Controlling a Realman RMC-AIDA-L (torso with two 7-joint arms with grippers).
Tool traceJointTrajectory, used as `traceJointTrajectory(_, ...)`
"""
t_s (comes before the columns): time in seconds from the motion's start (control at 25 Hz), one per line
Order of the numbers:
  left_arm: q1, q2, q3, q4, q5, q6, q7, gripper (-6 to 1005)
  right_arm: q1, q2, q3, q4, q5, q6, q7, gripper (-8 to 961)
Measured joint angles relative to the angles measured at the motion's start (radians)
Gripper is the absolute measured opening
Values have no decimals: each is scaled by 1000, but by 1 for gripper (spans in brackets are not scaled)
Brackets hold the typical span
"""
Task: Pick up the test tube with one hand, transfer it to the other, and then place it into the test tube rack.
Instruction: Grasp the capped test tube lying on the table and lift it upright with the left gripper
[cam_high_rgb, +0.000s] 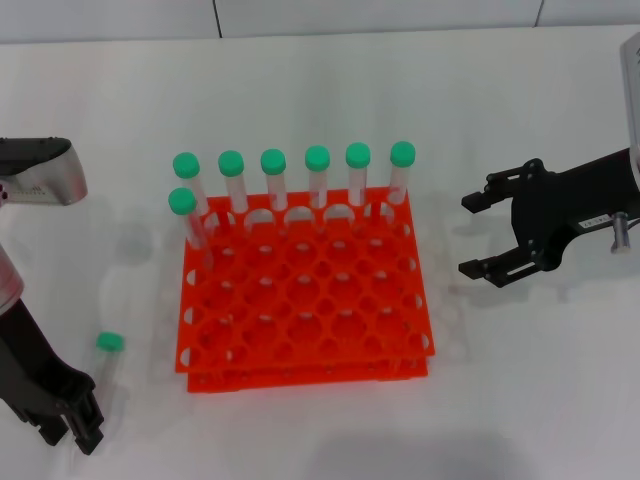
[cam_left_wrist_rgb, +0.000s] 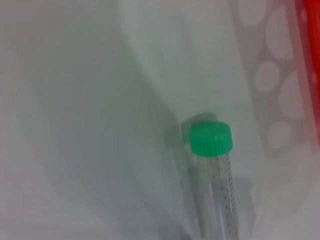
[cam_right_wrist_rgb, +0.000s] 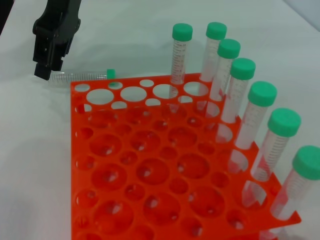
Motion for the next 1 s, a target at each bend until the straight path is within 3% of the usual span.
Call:
traceJointTrajectory(0.84,-42,-11,0,-75,52,-30,1,335,-4,0,-16,0,-3,7,0,807)
traceJointTrajectory(1.0,-51,-19,-1,-94,83,-38,2,178,-2,0,-16,8,-3,7,0,808)
